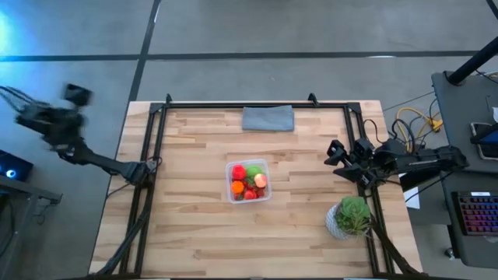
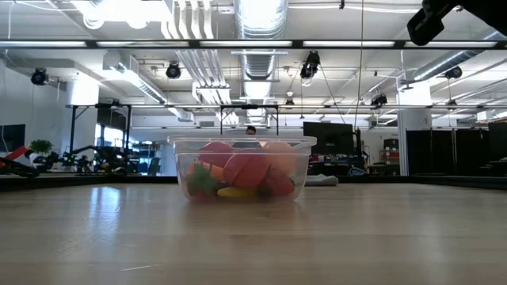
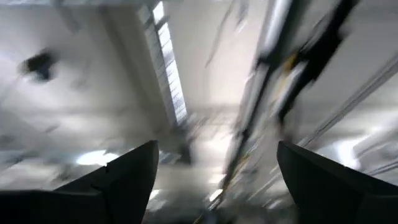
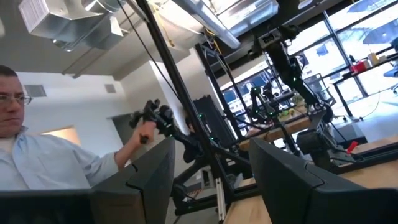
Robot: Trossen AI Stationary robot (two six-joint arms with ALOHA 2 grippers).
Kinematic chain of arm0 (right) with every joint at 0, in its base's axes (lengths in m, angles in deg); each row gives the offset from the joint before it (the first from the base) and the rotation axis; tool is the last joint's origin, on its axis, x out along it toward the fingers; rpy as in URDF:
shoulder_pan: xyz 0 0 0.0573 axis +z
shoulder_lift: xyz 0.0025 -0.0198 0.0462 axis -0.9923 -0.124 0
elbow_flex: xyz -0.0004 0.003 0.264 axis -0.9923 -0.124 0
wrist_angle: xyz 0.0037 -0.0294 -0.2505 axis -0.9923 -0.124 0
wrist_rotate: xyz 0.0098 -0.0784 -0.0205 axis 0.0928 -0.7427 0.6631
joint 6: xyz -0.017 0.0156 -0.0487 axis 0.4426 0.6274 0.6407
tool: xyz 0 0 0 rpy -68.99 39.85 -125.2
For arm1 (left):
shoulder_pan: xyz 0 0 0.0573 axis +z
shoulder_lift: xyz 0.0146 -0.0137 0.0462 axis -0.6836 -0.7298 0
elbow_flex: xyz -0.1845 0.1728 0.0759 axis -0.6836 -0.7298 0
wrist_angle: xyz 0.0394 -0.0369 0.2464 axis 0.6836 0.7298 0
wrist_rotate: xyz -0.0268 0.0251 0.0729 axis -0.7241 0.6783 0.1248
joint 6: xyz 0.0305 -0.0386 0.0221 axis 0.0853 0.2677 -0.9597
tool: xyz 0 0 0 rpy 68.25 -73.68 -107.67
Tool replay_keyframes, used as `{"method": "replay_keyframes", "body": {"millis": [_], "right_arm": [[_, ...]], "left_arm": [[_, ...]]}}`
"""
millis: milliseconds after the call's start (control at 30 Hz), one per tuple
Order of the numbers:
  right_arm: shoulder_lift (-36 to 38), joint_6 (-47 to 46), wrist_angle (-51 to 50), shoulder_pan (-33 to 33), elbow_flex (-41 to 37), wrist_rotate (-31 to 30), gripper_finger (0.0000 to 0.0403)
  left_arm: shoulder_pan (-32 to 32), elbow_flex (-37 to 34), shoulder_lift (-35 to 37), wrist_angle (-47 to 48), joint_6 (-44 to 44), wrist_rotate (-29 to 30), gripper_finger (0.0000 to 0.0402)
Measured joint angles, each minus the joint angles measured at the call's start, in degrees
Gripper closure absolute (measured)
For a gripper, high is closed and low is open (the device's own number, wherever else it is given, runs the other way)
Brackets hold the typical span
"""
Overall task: Pick and placing Produce into tupperware
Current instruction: Return to Home Position
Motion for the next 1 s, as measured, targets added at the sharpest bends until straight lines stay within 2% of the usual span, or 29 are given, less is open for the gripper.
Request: {"method": "replay_keyframes", "body": {"millis": [67,167,233,300,367,433,533,600,700,767,867,1000], "right_arm": [[0.00,-0.49,0.00,0.00,0.00,0.02,0.0204],[0.02,-0.52,0.00,0.00,0.00,0.11,0.0204],[0.02,-0.52,0.00,0.00,0.00,0.11,0.0204],[0.00,-0.50,0.00,0.00,0.00,0.11,0.0204],[0.02,-0.50,0.01,0.00,0.00,0.09,0.0204],[-0.02,-0.50,0.01,0.00,0.00,0.00,0.0204],[-0.02,-0.48,0.02,-0.02,0.00,-0.07,0.0204],[-0.09,-0.48,0.04,-0.02,0.00,-0.07,0.0204],[-0.09,-0.46,-0.02,-0.02,0.00,-0.07,0.0204],[-0.09,-0.09,-0.01,-0.02,0.00,-0.07,0.0204],[-0.55,1.75,-0.07,-0.02,0.00,-0.25,0.0204],[-3.06,2.87,-0.42,-0.04,0.00,-1.29,0.0204]], "left_arm": [[0.04,4.22,0.86,-0.50,3.45,-9.73,0.0089],[0.33,10.60,1.82,-1.06,10.07,-17.26,0.0089],[1.50,14.25,2.84,-1.04,13.28,-25.29,0.0089],[2.73,16.95,3.56,-0.12,12.16,-35.50,0.0089],[4.83,17.65,3.55,1.93,10.75,-41.07,0.0089],[8.73,17.43,3.42,4.42,12.09,-39.41,0.0089],[16.67,17.39,3.15,12.18,14.72,-25.40,0.0089],[23.91,16.19,2.98,16.25,19.26,-19.99,0.0089],[32.97,14.81,2.25,17.65,26.29,-20.41,0.0089],[36.47,15.39,2.56,20.28,29.29,-23.83,0.0089],[37.07,16.55,3.06,28.24,33.08,-29.52,0.0089],[38.16,13.14,2.75,39.10,34.81,-29.44,0.0089]]}}
